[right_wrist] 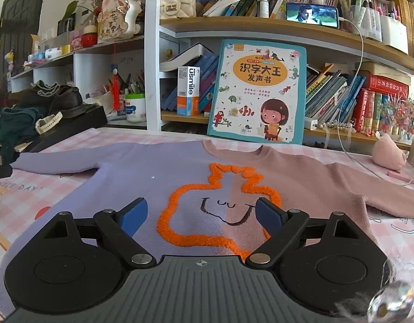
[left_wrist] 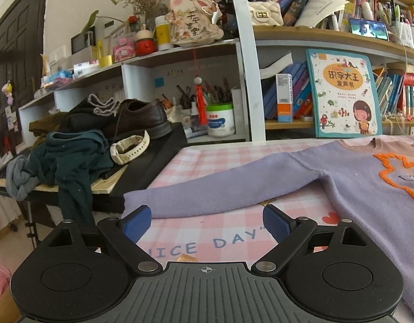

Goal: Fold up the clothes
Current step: 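Grasp the lavender sleeve cuff with the left tool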

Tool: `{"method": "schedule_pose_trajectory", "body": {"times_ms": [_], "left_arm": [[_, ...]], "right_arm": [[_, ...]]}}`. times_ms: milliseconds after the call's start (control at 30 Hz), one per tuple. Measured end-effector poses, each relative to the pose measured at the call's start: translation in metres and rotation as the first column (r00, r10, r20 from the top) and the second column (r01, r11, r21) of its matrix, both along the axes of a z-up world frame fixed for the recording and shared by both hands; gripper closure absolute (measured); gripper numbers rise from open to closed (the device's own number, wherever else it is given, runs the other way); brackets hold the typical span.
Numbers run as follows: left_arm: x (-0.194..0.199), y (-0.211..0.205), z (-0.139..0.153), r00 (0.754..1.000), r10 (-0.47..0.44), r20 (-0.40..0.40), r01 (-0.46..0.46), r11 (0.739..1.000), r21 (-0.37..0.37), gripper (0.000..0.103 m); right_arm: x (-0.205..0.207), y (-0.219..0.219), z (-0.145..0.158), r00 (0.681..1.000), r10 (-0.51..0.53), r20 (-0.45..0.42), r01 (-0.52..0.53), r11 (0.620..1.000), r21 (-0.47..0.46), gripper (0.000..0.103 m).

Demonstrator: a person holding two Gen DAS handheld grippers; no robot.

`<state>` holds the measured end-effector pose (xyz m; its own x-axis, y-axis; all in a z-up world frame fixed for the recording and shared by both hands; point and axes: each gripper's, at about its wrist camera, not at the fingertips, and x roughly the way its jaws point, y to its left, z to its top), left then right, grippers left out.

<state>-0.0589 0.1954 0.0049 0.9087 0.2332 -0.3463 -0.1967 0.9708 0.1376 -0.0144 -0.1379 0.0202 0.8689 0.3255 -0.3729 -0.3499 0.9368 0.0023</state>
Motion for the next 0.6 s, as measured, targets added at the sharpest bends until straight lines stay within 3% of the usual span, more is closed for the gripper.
{"method": "schedule_pose_trajectory", "body": {"times_ms": [233,333,500,600], "left_arm": [[0.013,0.023,-0.003,0.997,0.065,-0.046,-0.065,0.998,-0.006,0.01],[0.019,0.041,0.001,0.994,0.084,-0.068,-0.089,0.994,-0.066,0.01],[0.032,0.067,0.007,0.986,0.154,-0.069,-0.16,0.983,-0.087,0.011],[0.044,0.085,0.005,0.98,0.176,-0.091,-0.188,0.971,-0.151,0.012]], "right_arm": [[0.01,0.011,-0.005,0.998,0.008,-0.062,-0.012,0.998,-0.063,0.012],[0.01,0.016,-0.007,0.997,0.022,-0.07,-0.028,0.996,-0.087,0.011],[0.01,0.02,-0.009,0.997,0.037,-0.073,-0.045,0.993,-0.113,0.009],[0.011,0.022,-0.009,0.997,0.035,-0.075,-0.044,0.991,-0.125,0.009]]}}
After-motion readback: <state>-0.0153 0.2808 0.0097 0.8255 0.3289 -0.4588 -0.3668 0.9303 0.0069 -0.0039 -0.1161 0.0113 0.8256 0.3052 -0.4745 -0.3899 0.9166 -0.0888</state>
